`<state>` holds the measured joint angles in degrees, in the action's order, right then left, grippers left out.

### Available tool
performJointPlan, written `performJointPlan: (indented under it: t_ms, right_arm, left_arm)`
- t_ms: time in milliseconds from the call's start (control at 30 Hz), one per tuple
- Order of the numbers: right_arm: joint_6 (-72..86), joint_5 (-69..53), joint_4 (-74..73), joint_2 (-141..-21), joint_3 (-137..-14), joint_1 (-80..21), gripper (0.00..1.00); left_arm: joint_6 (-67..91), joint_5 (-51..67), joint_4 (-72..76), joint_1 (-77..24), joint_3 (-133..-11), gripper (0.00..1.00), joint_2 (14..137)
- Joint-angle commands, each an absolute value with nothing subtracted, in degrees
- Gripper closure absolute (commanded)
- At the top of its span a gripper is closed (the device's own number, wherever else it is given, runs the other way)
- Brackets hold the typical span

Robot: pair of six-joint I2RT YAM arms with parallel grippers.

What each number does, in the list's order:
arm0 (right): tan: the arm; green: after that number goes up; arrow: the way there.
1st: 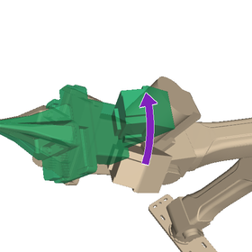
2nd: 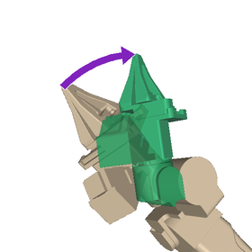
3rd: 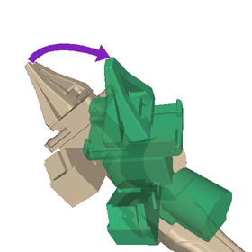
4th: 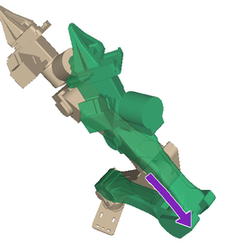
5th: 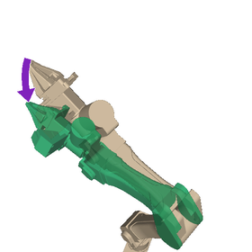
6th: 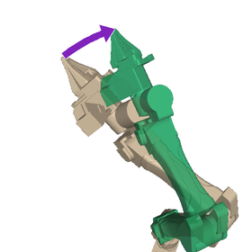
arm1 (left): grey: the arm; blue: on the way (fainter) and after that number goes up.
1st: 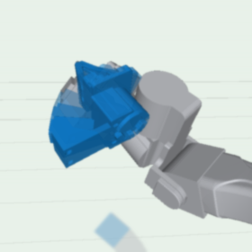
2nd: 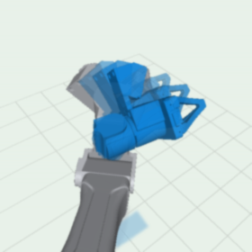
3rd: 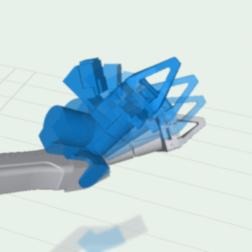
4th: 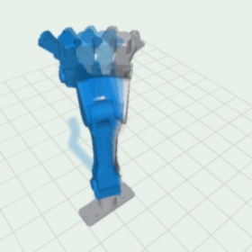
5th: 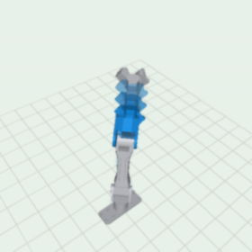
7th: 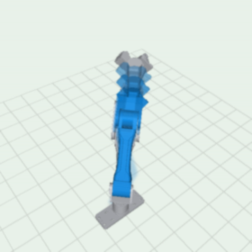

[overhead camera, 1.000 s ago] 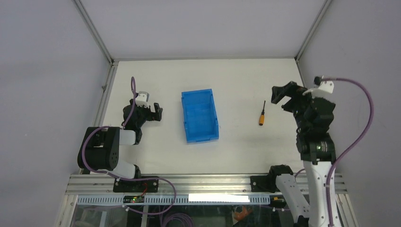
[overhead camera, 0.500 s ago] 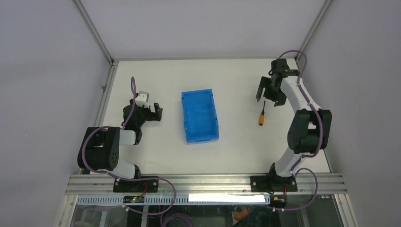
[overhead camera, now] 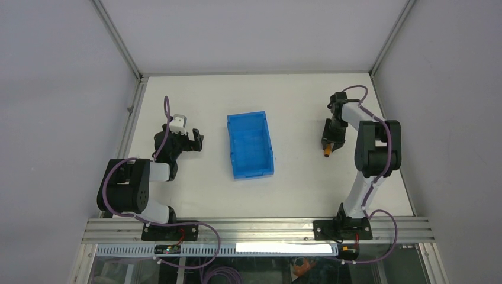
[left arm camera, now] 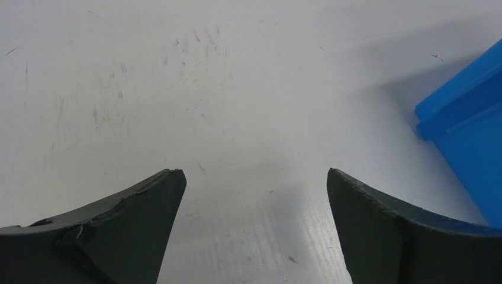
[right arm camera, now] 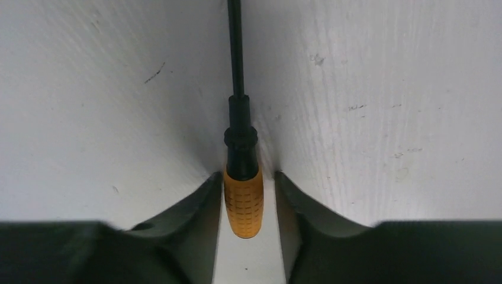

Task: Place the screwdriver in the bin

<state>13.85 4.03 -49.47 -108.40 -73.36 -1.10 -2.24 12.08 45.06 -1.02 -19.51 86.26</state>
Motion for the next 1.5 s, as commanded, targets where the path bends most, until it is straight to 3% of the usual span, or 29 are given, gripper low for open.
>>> performJointPlan:
  t_ms: [0, 100, 433, 667, 967, 1433, 1467]
  right_arm:
    - [12.16, 6.28, -48.09, -108.83, -73.39, -0.92, 0.7]
    - [10.48, 8.52, -49.95, -107.42, -74.01, -1.5, 1.0]
    - [13.99, 9.9, -63.16, -94.74, -80.44, -4.6, 1.0]
    - [20.24, 6.91, -63.95, -90.09, -85.74, -21.84, 1.0]
    - [24.31, 12.38, -60.13, -99.8, -99.9, -45.96, 1.0]
    - [27.49, 9.81, -51.7, -114.59, -96.45, -50.68, 1.0]
    - [27.94, 9.56, -50.31, -114.89, -95.11, -50.77, 0.96]
  left_arm:
    - [-1.76, 12.83, 48.7, -0.46, -20.52, 0.01, 86.09]
    - [-1.76, 12.83, 48.69, -0.5, -20.48, 0.01, 86.08]
    - [-1.76, 12.88, 48.7, -0.48, -20.48, 0.01, 86.13]
    - [-1.76, 12.83, 48.7, -0.45, -20.48, 0.01, 86.13]
    - [-1.8, 12.83, 48.7, -0.45, -20.48, 0.01, 86.12]
    - [-1.76, 12.83, 48.69, -0.45, -20.48, 0.01, 86.13]
    - [-1.76, 12.85, 48.69, -0.44, -20.51, 0.01, 86.13]
